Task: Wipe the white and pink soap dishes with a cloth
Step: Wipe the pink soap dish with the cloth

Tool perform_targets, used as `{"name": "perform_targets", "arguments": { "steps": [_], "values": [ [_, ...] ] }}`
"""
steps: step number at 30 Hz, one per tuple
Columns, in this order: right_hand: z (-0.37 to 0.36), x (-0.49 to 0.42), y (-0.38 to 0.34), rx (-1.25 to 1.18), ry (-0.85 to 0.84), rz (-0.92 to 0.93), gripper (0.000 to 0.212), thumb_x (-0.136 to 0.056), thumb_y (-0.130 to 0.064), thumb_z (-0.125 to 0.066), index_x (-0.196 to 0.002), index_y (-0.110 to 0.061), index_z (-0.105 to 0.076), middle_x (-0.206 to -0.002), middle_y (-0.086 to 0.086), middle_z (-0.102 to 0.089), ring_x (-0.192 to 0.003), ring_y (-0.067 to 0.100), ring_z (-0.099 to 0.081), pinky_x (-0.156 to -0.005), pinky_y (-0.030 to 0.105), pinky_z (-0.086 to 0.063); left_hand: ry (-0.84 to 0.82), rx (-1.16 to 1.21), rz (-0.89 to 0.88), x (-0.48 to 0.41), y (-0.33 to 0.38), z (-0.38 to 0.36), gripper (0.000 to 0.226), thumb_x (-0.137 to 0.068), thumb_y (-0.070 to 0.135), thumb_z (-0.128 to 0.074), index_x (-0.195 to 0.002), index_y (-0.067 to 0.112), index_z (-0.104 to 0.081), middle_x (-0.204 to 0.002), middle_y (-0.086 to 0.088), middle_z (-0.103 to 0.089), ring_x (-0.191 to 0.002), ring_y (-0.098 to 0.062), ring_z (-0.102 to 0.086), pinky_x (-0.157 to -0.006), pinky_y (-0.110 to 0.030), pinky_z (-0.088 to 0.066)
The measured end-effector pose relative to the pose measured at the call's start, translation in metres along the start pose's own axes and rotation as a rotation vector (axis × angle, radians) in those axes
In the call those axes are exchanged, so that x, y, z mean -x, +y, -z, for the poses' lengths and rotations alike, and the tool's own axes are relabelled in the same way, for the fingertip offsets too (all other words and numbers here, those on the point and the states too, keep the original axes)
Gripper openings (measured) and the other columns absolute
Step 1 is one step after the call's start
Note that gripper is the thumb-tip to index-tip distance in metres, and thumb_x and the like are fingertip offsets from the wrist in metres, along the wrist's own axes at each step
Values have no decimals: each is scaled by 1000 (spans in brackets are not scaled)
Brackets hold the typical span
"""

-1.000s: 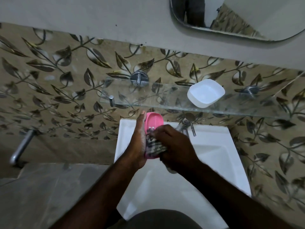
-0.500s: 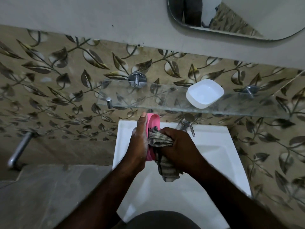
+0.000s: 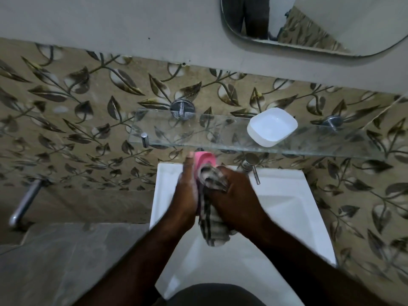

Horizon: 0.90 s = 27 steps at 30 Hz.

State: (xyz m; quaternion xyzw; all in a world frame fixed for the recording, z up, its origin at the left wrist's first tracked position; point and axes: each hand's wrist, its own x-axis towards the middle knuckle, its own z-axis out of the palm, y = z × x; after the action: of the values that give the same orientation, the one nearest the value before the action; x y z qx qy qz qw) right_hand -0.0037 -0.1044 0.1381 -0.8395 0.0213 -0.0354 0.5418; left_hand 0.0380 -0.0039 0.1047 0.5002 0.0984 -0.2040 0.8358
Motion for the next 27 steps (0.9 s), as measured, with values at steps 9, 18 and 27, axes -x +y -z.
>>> {"name": "perform_targets", "arguments": {
  "steps": [9,18,27],
  "values": [
    [7,-16,-10,-182,92,-63,7,-86,-12,-68,-91,-17,-70,-86,2,-74,-81,18,-72,-73,36,-58,-49,-50,14,8,-5,-3,89,-62,85,-54,-117,17,-69,-115,-14,-72,-108,-30,-68,-97,-50,-50],
    [5,0,0,-16,-148,-71,10,-88,-9,-66,-81,-3,-63,-75,17,-68,-66,22,-63,-66,45,-56,59,-198,81,2,4,4,111,-48,98,-42,-107,8,-69,-95,-14,-73,-91,-33,-70,-86,-54,-53],
    [-2,-10,-2,75,27,80,15,-85,-26,-64,-73,-34,-63,-66,-15,-67,-62,-3,-65,-59,16,-50,24,-27,73,2,6,-3,90,-64,81,-46,-116,11,-69,-111,-20,-72,-100,-31,-70,-81,-43,-59]
  ]
}}
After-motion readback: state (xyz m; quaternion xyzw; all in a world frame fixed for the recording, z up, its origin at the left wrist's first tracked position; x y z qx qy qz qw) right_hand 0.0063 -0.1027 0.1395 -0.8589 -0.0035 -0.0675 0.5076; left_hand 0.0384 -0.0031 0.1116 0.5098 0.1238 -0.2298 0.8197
